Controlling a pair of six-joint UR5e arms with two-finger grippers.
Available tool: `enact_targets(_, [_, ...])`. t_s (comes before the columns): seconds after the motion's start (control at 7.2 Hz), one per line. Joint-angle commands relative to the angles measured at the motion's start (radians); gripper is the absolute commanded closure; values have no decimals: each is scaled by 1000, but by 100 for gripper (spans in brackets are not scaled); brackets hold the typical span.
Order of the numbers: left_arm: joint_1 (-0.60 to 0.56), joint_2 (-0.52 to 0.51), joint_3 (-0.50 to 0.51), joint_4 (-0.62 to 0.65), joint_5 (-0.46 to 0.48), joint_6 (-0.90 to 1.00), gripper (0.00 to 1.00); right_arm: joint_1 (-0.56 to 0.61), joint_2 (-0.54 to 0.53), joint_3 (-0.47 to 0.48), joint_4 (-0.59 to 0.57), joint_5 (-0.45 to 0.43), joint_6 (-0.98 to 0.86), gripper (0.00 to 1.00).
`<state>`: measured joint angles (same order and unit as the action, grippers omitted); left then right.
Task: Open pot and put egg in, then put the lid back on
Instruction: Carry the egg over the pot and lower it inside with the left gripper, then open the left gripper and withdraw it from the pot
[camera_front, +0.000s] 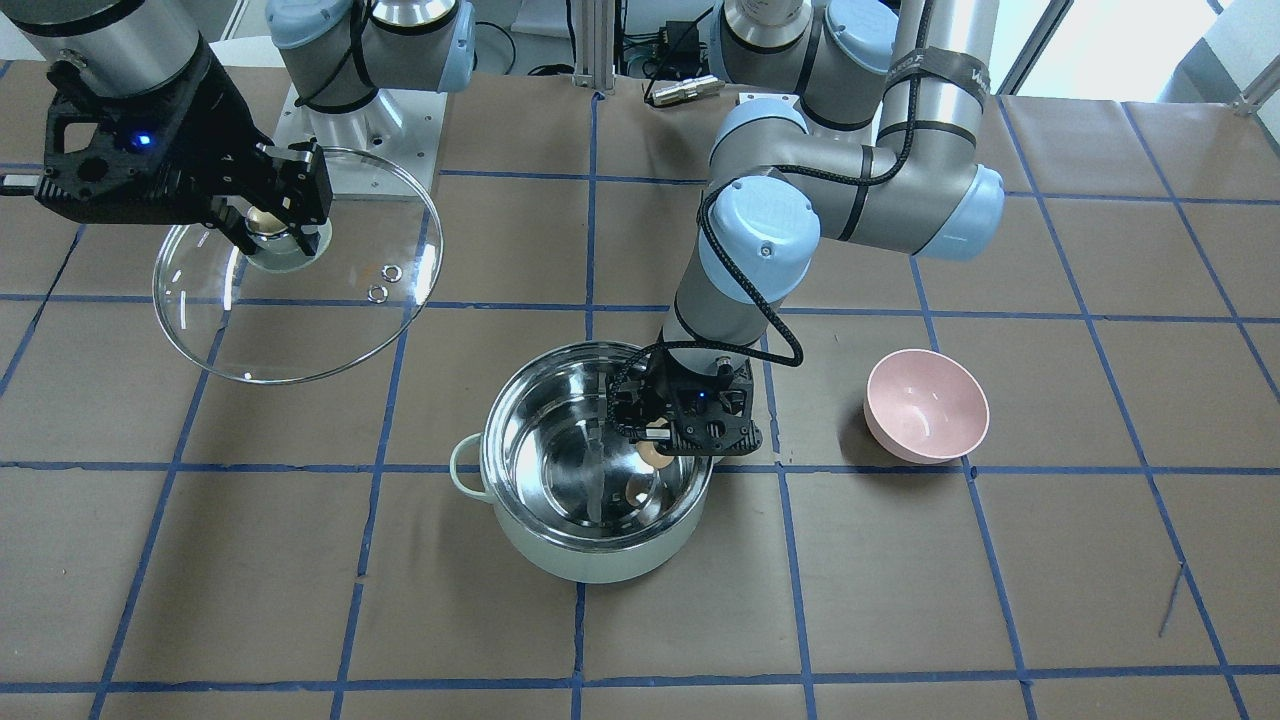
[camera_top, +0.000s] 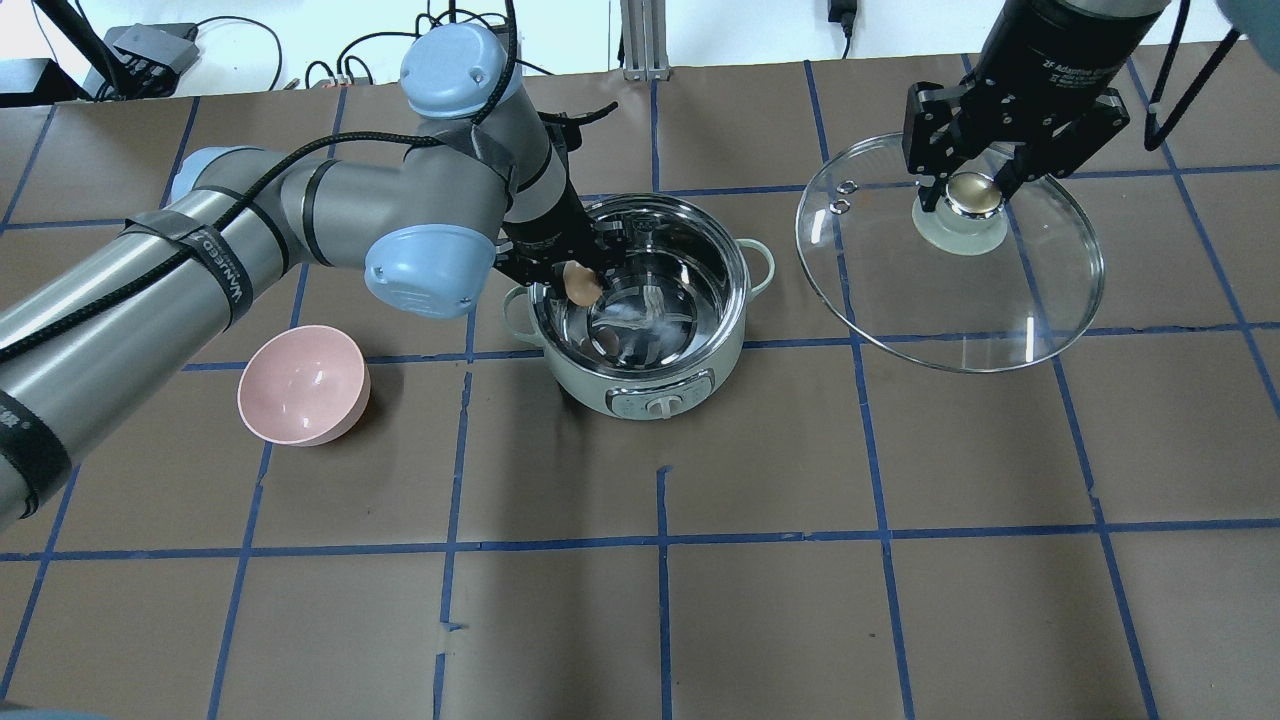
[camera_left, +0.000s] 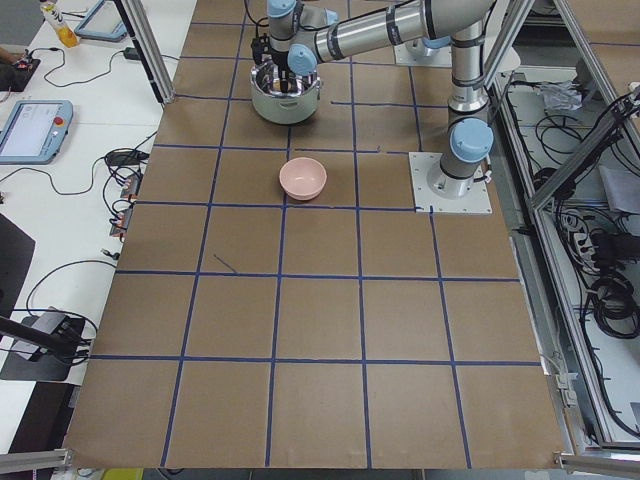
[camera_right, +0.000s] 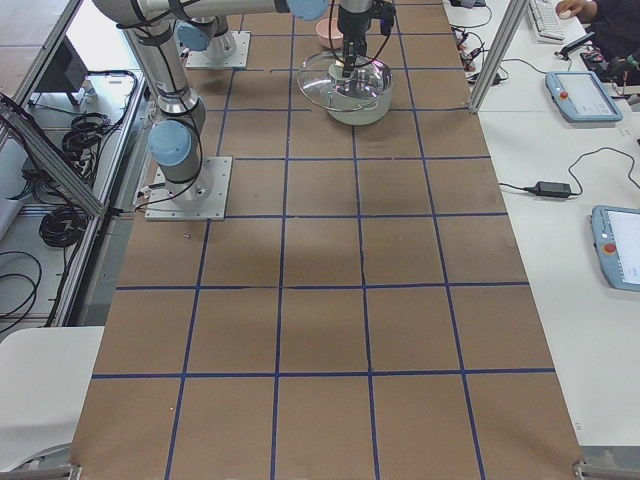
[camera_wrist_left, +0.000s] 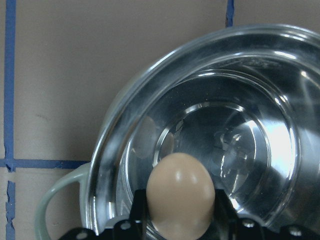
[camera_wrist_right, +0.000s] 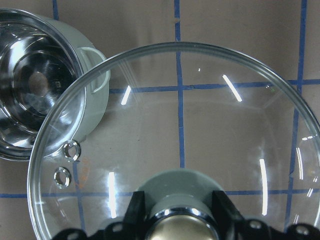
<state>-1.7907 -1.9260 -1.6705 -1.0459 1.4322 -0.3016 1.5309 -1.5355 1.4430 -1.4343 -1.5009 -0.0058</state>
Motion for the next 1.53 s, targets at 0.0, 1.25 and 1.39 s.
enact_targets(0.0, [-3,-1,0,3,4,-1,11,0,0,-1,0,1,1,71])
enact_targets(1.25, [246,350,21,-460,196,245,3,11,49,-80,9,-5,12,73])
enact_targets(1.39, [251,369,25,-473,204,272,1,58,116,-151,15,-12,23,73])
